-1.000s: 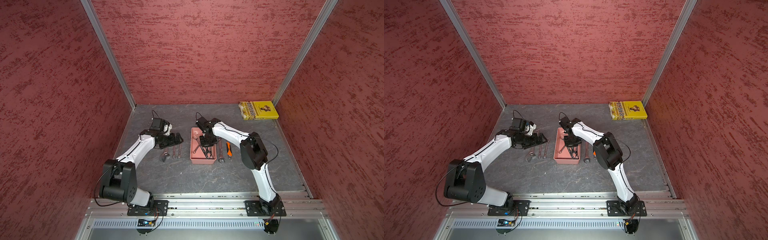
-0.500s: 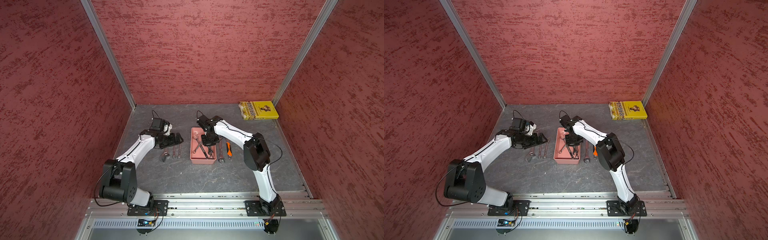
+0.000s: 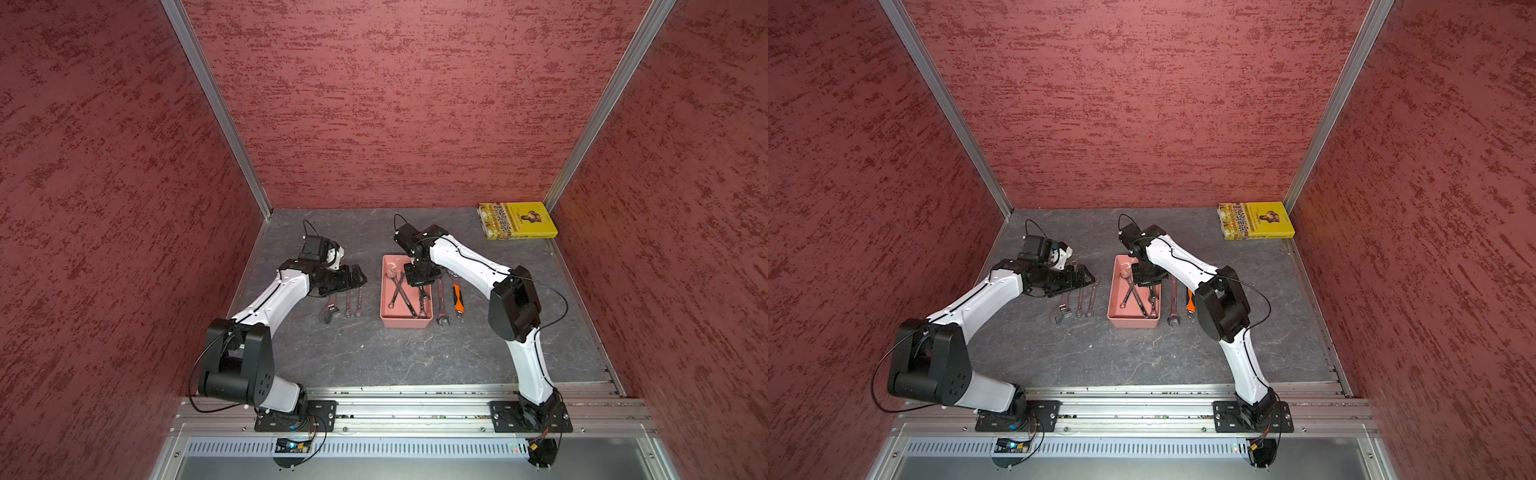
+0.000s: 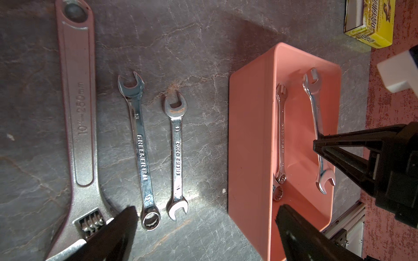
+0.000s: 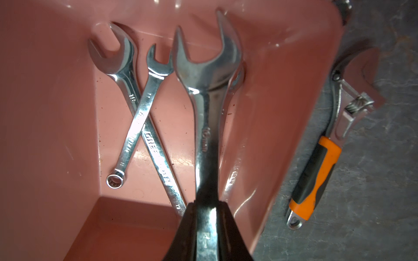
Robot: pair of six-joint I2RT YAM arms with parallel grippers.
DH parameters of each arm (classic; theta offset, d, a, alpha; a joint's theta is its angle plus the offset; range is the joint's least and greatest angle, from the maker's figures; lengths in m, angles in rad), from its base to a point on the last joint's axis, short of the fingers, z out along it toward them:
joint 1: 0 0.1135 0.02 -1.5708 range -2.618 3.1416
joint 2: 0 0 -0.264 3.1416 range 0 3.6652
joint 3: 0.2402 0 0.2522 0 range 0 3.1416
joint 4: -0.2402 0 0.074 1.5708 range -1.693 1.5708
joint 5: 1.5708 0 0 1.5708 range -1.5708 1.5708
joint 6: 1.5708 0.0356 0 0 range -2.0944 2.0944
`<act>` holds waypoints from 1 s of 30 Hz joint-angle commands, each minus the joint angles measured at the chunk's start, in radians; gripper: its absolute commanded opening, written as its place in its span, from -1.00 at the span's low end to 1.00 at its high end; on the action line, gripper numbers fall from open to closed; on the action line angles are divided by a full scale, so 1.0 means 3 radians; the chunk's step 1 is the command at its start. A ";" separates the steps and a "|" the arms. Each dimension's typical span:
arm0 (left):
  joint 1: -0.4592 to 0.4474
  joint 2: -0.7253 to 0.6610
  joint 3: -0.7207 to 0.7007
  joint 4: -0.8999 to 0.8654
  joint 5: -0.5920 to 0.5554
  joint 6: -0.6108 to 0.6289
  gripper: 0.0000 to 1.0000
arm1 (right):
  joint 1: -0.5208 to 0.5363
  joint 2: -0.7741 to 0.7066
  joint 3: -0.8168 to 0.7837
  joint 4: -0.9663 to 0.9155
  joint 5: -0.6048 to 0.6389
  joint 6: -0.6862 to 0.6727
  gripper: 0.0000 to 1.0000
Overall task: Take out the wrench from the storage box
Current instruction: Pick up the wrench from the storage box, then place the wrench at the center of the board.
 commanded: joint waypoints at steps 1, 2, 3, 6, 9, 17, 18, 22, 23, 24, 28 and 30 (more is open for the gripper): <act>0.0016 0.0085 0.0023 0.0059 0.0055 0.0020 0.99 | -0.0026 -0.0197 0.0053 -0.0127 0.0161 -0.0049 -1.00; 0.0016 0.0085 0.0031 0.0053 0.0052 0.0021 0.99 | -0.0026 -0.0211 0.0051 -0.0122 0.0167 -0.0058 -1.00; 0.0016 0.0088 0.0040 0.0052 0.0055 0.0019 1.00 | -0.0031 -0.0237 0.0053 -0.0115 0.0167 -0.0067 -1.00; 0.0016 0.0071 0.0074 0.0022 0.0062 0.0021 0.99 | -0.0064 -0.0334 0.0023 -0.0056 0.0144 -0.0070 -1.00; 0.0016 0.0048 0.0117 -0.0029 0.0066 0.0018 0.99 | -0.0116 -0.0472 -0.0030 -0.0051 0.0175 -0.0071 -1.00; -0.0143 0.0027 0.0266 -0.0064 0.0058 -0.0102 0.99 | -0.0516 -0.1025 -0.0638 0.0214 0.0122 -0.0139 -1.00; -0.0178 0.0034 0.0298 -0.0072 0.0047 -0.0119 0.99 | -0.0587 -0.1110 -0.0777 0.0299 0.0076 -0.0168 -1.00; -0.0291 0.0042 0.0372 -0.0080 0.0012 -0.0189 0.99 | -0.0859 -0.1305 -0.1266 0.0599 -0.0081 -0.0297 -1.00; -0.0326 0.0049 0.0395 -0.0080 0.0001 -0.0209 0.99 | -0.0928 -0.1346 -0.1407 0.0697 -0.0113 -0.0319 -1.00; -0.0358 0.0057 0.0421 -0.0090 -0.0017 -0.0222 0.99 | -0.0995 -0.1376 -0.1540 0.0794 -0.0131 -0.0353 -1.00; -0.0442 0.0071 0.0493 -0.0142 -0.0081 -0.0248 0.99 | -0.1190 -0.1403 -0.1889 0.1100 -0.0204 -0.0442 -1.00; -0.0462 0.0075 0.0516 -0.0167 -0.0100 -0.0258 0.99 | -0.1289 -0.1366 -0.2024 0.1235 -0.0286 -0.0465 -1.00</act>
